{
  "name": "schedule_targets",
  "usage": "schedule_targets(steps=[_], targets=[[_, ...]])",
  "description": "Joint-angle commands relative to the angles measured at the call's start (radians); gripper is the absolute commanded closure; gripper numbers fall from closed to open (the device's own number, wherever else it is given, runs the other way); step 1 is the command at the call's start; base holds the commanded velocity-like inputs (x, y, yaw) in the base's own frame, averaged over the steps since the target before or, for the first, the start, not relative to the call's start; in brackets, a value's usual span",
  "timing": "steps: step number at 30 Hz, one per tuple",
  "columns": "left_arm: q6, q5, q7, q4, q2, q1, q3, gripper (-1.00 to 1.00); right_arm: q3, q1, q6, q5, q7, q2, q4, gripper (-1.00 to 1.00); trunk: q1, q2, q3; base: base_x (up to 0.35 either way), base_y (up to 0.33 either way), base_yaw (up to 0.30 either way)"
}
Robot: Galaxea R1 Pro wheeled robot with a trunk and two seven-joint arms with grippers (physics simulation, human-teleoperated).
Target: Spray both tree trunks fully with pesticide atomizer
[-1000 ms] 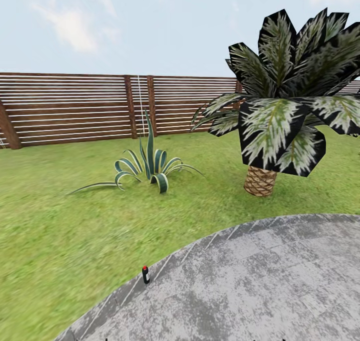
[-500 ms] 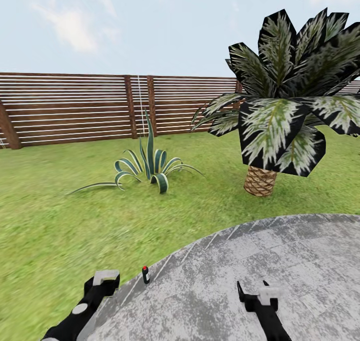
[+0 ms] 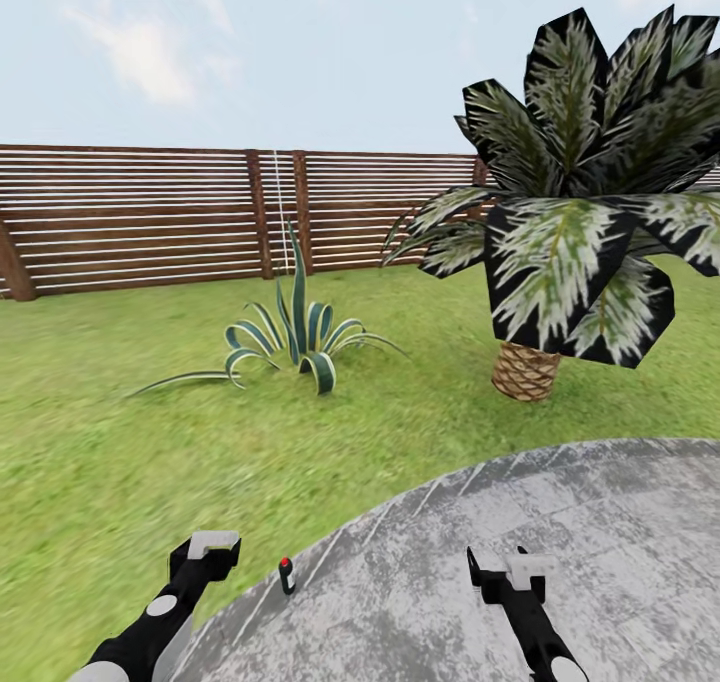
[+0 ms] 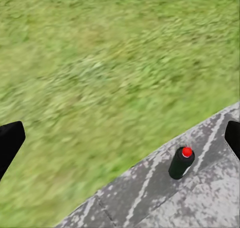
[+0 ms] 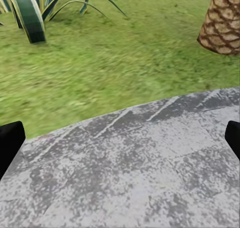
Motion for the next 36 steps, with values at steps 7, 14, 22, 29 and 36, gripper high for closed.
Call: schedule_targets(steps=[7,14,22,29,36], targets=[[0.001,-0.001,-0.001,0.0,-0.005,0.0,0.002,-1.0,-0.001,0.0,0.0,0.001,0.0,0.0,0.003,-1.0,0.0,0.0,-0.002,0.327,-0.03,-0.099],[-0.001,-0.001,0.0,0.0,-0.005,0.001,0.004,-1.0,-0.001,0.0,0.0,-0.001,0.0,0.0,0.002,-1.0,0.0,0.0,-0.006,0.222,-0.164,-0.225],[-0.002,-0.003,-0.01,-0.001,-0.004,0.001,0.0,-1.0,-0.001,0.0,0.0,-0.001,-0.001,0.0,0.001,-1.0,0.019,-0.035,-0.027,0.005,-0.004,-0.005],[-0.001,-0.004,-0.01,-0.001,-0.004,0.001,-0.001,-1.0,-0.001,0.0,0.0,-0.001,-0.003,0.001,0.0,-1.0,0.046,-0.084,-0.06,0.0,0.0,0.0],[-0.001,-0.004,-0.011,-0.001,-0.003,0.001,-0.001,-1.0,-0.001,0.0,0.0,-0.001,-0.003,0.001,0.001,-1.0,0.073,-0.133,-0.093,0.0,0.0,0.0]])
